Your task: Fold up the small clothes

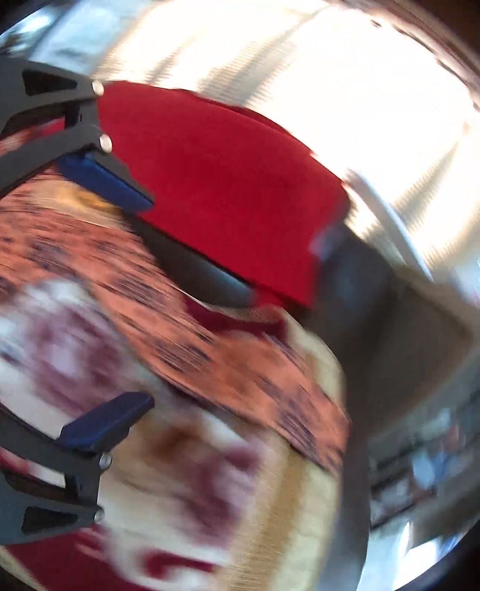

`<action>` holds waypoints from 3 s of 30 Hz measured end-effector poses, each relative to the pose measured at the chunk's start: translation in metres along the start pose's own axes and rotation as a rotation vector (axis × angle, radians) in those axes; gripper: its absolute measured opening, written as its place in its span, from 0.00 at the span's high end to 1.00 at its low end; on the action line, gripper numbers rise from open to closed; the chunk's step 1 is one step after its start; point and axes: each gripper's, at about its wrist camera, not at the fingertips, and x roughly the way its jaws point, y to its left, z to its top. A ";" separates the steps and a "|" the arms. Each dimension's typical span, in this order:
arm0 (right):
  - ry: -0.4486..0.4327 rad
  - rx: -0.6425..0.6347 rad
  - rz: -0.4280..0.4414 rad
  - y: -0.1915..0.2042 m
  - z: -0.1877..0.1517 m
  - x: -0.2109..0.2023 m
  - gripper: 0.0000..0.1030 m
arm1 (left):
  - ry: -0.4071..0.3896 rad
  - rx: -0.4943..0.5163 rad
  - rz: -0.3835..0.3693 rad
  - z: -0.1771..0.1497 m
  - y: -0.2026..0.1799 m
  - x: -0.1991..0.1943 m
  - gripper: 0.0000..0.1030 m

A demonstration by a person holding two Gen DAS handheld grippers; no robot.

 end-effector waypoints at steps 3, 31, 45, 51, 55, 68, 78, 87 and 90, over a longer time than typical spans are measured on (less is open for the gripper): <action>-0.045 0.106 -0.068 -0.036 0.058 0.024 0.15 | 0.025 -0.030 -0.029 -0.001 -0.001 0.016 0.00; 0.208 -0.551 0.349 0.322 -0.145 0.082 0.93 | -0.006 -0.069 -0.256 -0.013 0.037 0.032 0.00; 0.432 -0.577 0.278 0.249 -0.277 0.113 0.19 | -0.161 -0.104 -0.414 0.020 0.042 -0.022 0.00; 0.434 -0.579 0.278 0.210 -0.267 0.108 0.19 | -0.032 -0.300 -0.669 0.110 0.029 0.021 0.00; 0.445 -0.506 0.295 0.179 -0.268 0.113 0.19 | 0.093 -0.329 -0.637 0.152 0.002 0.078 0.02; 0.432 -0.458 0.382 0.167 -0.263 0.110 0.19 | -0.008 -0.255 -0.404 0.147 -0.023 0.059 0.93; 0.364 -0.355 0.417 0.199 -0.180 0.111 0.16 | 0.077 -0.236 -0.289 0.108 -0.020 0.102 0.90; 0.238 0.006 0.321 0.134 -0.094 0.144 0.16 | -0.059 -0.248 -0.285 0.116 0.005 0.066 0.92; 0.242 -0.028 0.296 0.119 -0.097 0.133 0.15 | -0.109 -0.272 -0.243 0.115 0.019 0.056 0.93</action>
